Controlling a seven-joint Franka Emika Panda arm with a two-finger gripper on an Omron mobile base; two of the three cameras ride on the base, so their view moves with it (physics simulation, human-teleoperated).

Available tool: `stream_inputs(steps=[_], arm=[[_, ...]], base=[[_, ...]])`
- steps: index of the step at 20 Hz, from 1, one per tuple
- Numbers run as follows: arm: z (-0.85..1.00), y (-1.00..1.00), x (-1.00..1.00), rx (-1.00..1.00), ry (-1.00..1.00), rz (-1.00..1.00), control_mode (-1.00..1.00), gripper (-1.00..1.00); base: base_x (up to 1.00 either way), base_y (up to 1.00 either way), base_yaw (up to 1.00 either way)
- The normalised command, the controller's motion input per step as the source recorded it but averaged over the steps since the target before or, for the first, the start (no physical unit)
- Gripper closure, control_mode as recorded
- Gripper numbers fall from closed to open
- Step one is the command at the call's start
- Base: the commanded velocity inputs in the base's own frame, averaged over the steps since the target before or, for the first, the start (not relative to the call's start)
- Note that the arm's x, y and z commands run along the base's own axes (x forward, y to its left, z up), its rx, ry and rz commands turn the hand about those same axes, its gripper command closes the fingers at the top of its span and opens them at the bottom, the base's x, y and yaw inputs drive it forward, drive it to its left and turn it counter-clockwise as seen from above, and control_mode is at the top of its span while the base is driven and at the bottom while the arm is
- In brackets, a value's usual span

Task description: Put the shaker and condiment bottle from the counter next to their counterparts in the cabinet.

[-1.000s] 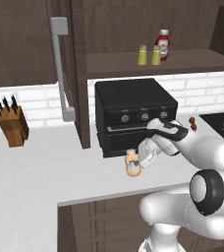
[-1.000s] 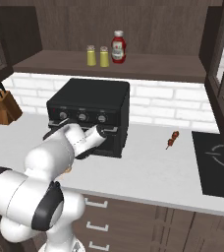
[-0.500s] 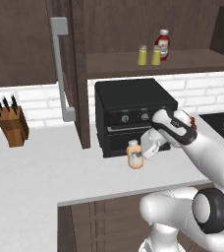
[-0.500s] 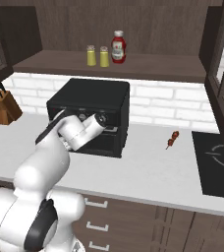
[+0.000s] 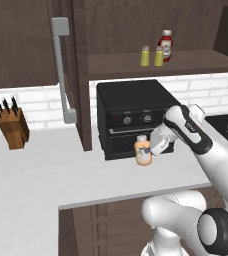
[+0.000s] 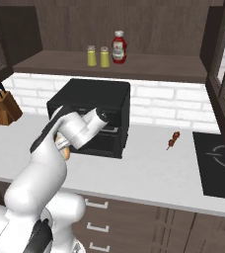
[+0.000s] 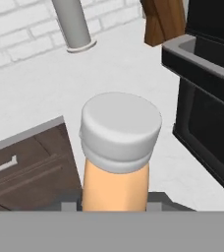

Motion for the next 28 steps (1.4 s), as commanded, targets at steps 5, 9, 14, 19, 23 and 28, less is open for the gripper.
stream_inputs(steps=[5,9,14,19,23,28], arm=[[0.32,-0.29,-0.17,0.01,0.00,-0.12,-1.00,1.00],[0.37,-0.31,-0.16,0.01,0.00,-0.12,-1.00,1.00],[0.45,-0.28,-0.14,0.01,0.00,-0.13,-1.00,1.00],[0.50,-0.29,-0.12,0.00,0.00,-0.14,-1.00,1.00],[0.47,-0.34,-0.13,0.00,0.00,-0.15,-1.00,1.00],[0.47,-0.36,-0.08,0.00,0.00,-0.17,-1.00,1.00]], base=[[0.00,0.00,0.00],[0.00,0.00,0.00],[0.00,0.00,0.00],[0.00,0.00,0.00],[0.00,0.00,0.00],[0.00,0.00,0.00]])
